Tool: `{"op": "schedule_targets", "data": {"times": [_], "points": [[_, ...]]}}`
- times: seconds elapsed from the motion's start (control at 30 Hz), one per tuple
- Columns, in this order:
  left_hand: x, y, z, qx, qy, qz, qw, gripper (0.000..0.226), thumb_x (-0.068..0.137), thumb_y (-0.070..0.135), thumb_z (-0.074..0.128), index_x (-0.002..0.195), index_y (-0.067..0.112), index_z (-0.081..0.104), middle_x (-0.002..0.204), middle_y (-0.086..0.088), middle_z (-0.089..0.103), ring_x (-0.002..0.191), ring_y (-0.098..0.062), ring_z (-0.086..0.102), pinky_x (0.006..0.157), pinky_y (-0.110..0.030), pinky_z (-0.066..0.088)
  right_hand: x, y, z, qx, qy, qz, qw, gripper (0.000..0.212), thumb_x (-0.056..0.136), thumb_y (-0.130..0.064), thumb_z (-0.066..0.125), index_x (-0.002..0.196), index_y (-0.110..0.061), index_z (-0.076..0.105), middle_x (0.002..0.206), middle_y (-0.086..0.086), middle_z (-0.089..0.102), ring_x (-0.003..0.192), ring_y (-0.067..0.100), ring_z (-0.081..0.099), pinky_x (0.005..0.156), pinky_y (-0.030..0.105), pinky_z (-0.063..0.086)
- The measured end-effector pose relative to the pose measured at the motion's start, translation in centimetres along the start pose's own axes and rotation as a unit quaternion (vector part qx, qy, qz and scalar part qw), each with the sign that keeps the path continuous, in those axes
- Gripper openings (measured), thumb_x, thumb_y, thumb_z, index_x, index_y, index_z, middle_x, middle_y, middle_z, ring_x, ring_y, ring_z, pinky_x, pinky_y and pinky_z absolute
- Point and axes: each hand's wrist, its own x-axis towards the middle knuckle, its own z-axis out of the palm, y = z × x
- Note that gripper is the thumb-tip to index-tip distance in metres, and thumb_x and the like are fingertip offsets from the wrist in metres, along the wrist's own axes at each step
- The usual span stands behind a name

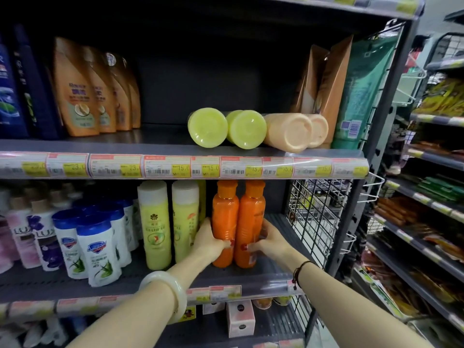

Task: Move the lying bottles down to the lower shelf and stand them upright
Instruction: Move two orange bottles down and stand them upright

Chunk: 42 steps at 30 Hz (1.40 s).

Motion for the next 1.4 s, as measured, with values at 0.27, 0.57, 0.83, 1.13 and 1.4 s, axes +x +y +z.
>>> {"op": "schedule_targets", "data": {"times": [0.27,0.57,0.83,1.13,1.4], "points": [[0.9,-0.5,0.5,-0.005,0.03,0.006,1.0,0.062,0.076,0.01,0.075,0.13,0.014,0.044,0.132,-0.013,0.056,0.123,-0.031,0.053,0.105,-0.047,0.041,1.8,-0.1,0.3,-0.006,-0.007,-0.004,1.0,0.067,0.069,0.008,0.074,0.119,-0.023,0.041,0.121,0.007,0.057,0.119,0.029,0.054,0.103,0.052,0.044],[0.9,0.2,0.1,0.017,0.021,-0.017,1.0,0.053,0.078,0.012,0.072,0.126,0.01,0.048,0.128,-0.015,0.059,0.118,-0.033,0.056,0.098,-0.041,0.044,1.2,-0.6,0.3,-0.073,-0.003,0.01,0.997,0.074,0.073,-0.003,0.076,0.136,-0.01,0.039,0.135,0.011,0.053,0.126,0.029,0.05,0.105,0.043,0.042],[-0.3,2.3,-2.3,0.135,-0.046,-0.041,0.989,0.048,0.078,0.013,0.072,0.12,0.006,0.051,0.125,-0.015,0.059,0.115,-0.03,0.058,0.09,-0.034,0.047,-1.0,-2.7,0.0,-0.206,0.02,0.057,0.977,0.036,0.07,-0.012,0.076,0.102,-0.008,0.061,0.107,0.005,0.063,0.103,0.024,0.06,0.087,0.033,0.049],[-2.9,7.7,-7.3,0.301,-0.259,0.046,0.917,0.045,0.08,0.02,0.072,0.121,0.009,0.057,0.119,-0.01,0.058,0.092,-0.019,0.056,0.072,-0.028,0.054,-6.6,-9.7,-0.3,-0.329,0.018,0.057,0.942,0.034,0.071,-0.019,0.074,0.101,-0.004,0.069,0.102,0.01,0.07,0.094,0.023,0.065,0.09,0.039,0.054],[-5.8,13.6,-9.3,0.315,-0.301,0.182,0.881,0.04,0.075,0.021,0.074,0.112,0.008,0.062,0.103,-0.007,0.063,0.089,-0.02,0.062,0.071,-0.029,0.052,-13.8,-17.6,-0.9,-0.379,0.096,0.051,0.919,0.038,0.076,-0.019,0.073,0.111,-0.007,0.064,0.099,0.006,0.065,0.088,0.019,0.058,0.081,0.031,0.05]]}}
